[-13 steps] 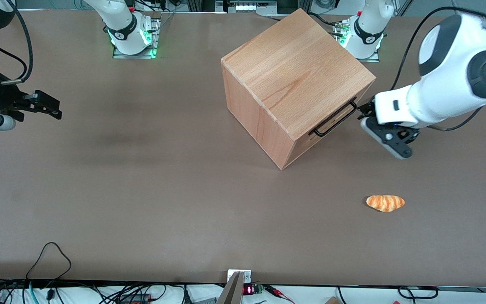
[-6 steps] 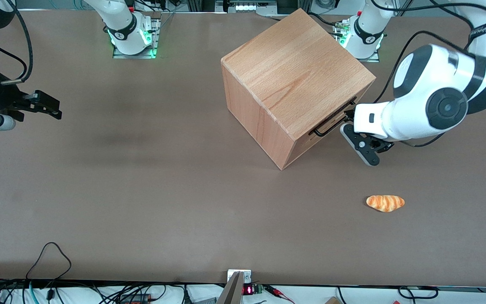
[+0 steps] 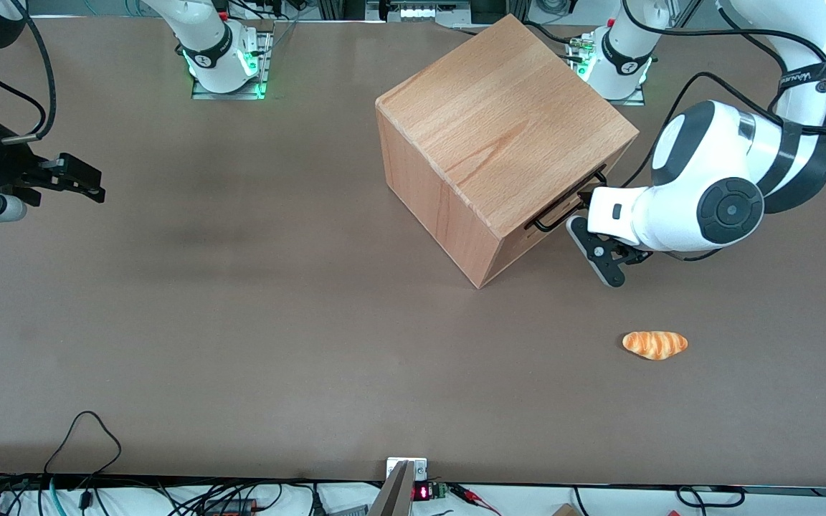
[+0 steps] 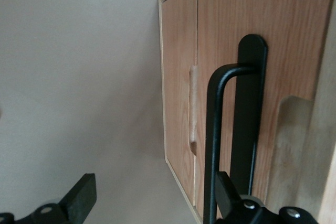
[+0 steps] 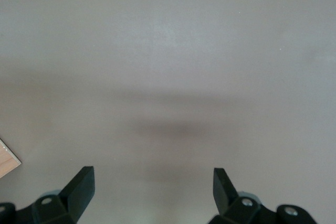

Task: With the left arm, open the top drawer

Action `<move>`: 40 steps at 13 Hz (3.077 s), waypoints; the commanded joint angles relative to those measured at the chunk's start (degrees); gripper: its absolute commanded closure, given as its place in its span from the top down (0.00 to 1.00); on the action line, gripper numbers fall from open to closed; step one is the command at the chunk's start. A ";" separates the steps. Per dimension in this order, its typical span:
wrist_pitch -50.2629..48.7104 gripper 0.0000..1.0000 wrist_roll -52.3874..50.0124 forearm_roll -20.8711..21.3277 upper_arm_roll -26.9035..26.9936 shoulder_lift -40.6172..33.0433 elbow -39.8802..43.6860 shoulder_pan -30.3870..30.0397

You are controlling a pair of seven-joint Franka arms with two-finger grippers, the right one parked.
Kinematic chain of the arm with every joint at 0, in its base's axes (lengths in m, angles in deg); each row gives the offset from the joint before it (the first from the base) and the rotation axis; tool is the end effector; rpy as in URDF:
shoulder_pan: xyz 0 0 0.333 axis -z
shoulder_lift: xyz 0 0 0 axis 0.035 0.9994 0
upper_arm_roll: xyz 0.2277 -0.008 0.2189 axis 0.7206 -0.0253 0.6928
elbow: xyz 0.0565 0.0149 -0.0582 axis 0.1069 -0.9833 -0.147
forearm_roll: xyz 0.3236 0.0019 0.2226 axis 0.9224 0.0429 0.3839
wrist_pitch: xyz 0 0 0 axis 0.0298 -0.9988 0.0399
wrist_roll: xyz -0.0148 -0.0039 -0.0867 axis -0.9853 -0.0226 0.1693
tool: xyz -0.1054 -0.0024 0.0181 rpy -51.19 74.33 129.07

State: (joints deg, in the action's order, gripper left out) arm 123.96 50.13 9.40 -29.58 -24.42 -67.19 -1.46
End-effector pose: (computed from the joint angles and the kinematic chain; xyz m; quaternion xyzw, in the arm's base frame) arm 0.6031 -0.1803 0.4192 0.8804 -0.4415 -0.1422 0.0991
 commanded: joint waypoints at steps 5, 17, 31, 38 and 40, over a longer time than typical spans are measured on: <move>0.23 1.00 6.07 -1.19 -0.99 0.59 -1.44 -0.45; 0.93 1.00 7.76 -1.62 -0.99 3.06 -1.27 -0.54; 4.71 1.00 7.76 -0.75 -0.82 3.15 -0.21 -4.32; 7.08 1.00 7.76 -0.48 -0.29 3.15 -0.12 -6.08; 8.23 1.00 7.76 -0.48 -0.20 3.15 -0.12 -6.52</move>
State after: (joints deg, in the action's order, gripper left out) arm 131.46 56.66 8.54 -29.82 -21.32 -68.02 -7.29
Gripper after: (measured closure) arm 0.000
